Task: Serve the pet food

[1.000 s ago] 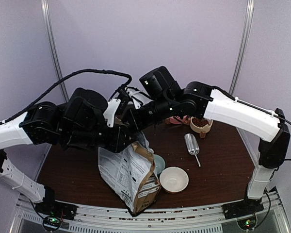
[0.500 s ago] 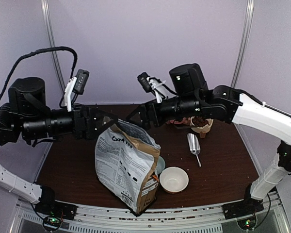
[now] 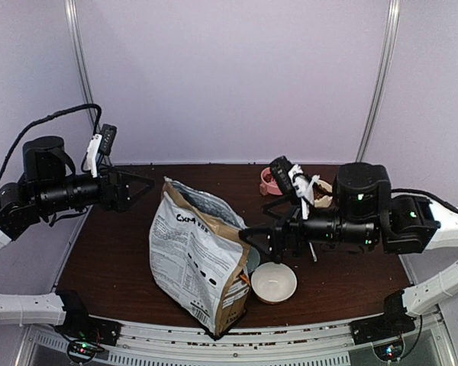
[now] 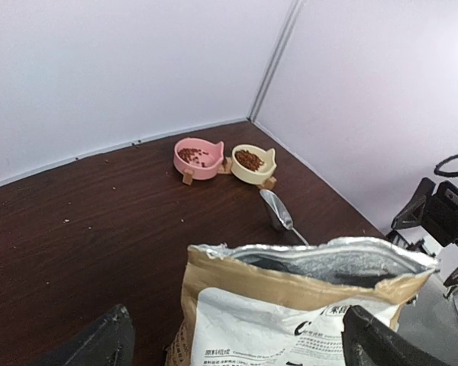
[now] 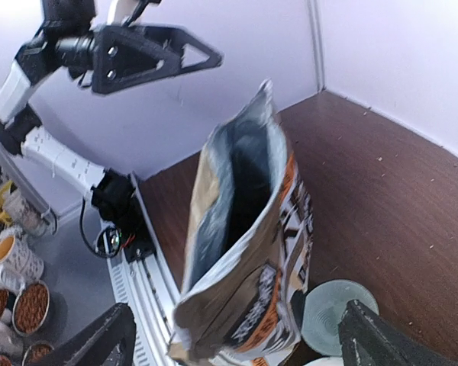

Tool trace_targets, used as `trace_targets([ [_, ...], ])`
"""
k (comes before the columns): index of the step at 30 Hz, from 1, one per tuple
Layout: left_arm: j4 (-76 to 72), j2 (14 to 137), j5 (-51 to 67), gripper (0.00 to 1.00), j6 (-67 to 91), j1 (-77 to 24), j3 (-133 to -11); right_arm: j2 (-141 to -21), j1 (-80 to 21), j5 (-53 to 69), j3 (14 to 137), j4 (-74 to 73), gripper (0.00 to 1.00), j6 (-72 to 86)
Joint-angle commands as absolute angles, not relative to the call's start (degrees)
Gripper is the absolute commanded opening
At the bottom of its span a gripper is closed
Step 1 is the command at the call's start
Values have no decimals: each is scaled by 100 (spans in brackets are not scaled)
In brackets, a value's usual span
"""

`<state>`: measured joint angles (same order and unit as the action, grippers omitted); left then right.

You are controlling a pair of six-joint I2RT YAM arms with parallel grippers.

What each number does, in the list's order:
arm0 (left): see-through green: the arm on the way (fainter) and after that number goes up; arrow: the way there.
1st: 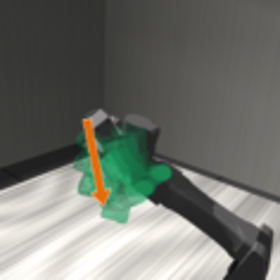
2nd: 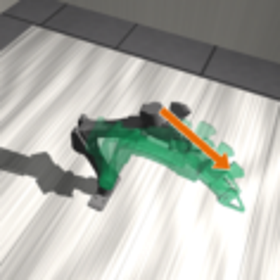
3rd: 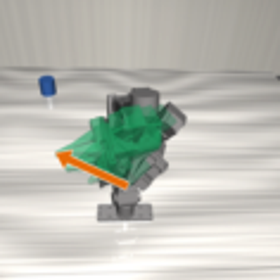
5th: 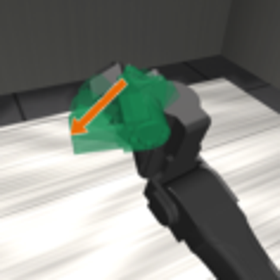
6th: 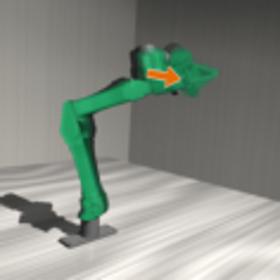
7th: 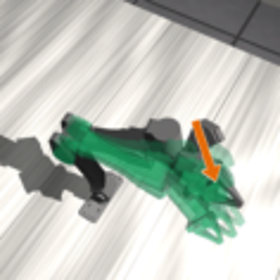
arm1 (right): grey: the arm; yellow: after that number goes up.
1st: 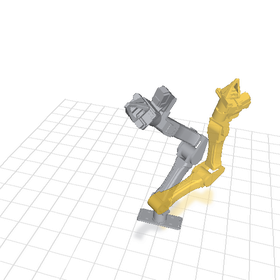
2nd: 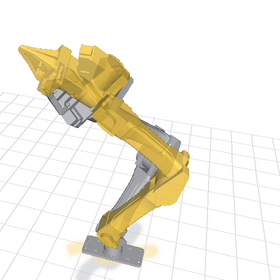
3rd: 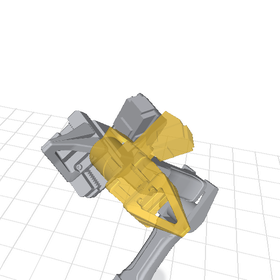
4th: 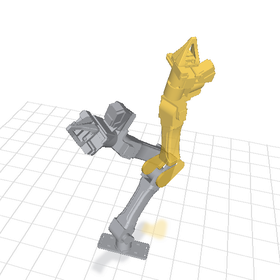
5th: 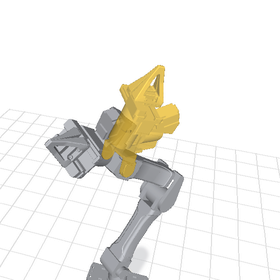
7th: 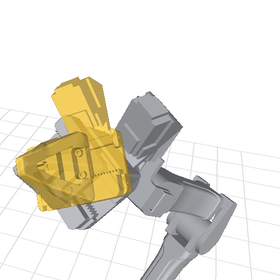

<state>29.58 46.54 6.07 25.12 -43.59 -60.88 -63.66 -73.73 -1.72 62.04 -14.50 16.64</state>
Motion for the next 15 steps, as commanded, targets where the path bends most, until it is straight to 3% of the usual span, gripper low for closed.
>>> trace_targets([
  [1,2038,4605,2393,98,1744,-3796,-5722,-6481,-8094,-1472,5998,-1073,94,1495],
  [6,1712,4789,2990,98,1993,-3201,-5414,-7172,-8475,-2742,6308,-1148,91,1451],
  [8,1676,4799,2955,98,2002,-3193,-5389,-7485,-8486,-3008,6585,-1296,84,1456],
  [15,2271,4776,2632,98,1630,-3171,-5817,-7880,-8499,-2664,7175,-1376,11,1106],
])
